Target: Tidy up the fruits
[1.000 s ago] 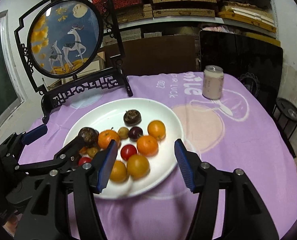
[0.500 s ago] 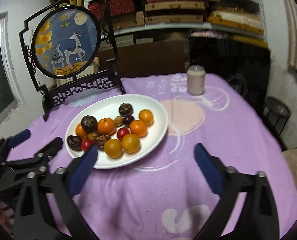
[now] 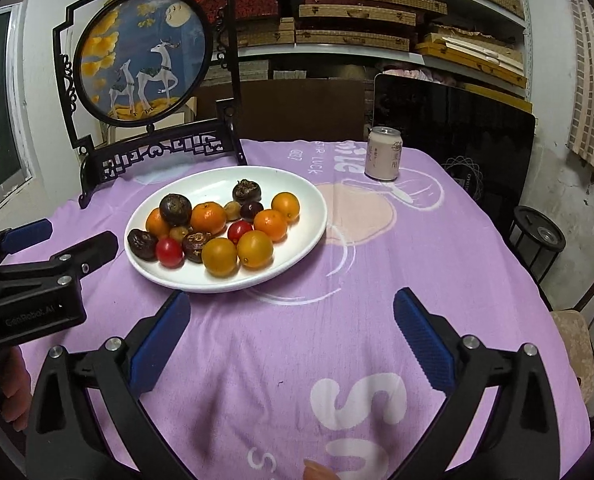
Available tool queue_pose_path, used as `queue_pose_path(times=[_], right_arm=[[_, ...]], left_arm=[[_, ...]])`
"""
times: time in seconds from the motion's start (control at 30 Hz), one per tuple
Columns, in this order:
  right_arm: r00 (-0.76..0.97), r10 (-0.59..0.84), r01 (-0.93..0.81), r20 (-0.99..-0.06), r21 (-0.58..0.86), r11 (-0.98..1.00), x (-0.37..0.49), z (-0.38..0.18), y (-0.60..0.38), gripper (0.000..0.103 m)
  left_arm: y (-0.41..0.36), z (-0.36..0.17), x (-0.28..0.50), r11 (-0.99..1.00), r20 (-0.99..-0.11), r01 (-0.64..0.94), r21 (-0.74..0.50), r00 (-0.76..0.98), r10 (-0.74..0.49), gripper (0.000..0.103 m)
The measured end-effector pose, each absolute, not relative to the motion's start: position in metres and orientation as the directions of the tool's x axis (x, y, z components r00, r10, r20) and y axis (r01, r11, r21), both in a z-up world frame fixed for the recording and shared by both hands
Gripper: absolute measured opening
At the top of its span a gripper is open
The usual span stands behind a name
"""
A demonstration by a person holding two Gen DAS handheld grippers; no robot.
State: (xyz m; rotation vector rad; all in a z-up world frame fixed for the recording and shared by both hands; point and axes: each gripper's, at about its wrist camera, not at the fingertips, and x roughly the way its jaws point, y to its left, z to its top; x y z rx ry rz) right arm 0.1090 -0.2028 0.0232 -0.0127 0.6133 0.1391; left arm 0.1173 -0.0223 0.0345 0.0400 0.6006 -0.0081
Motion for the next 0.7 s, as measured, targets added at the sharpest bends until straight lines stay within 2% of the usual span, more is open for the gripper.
queue_pose_path(times=[0.7], right_arm=[[0.803, 0.141, -0.14, -0.578, 0.047, 0.989, 0.1097, 0.0243, -0.2032, 0.101]], left_arm=[[-0.0259, 0.0347, 0.1113, 0.998, -0.544, 0.008, 0.064, 0.839, 0.028, 0.101]])
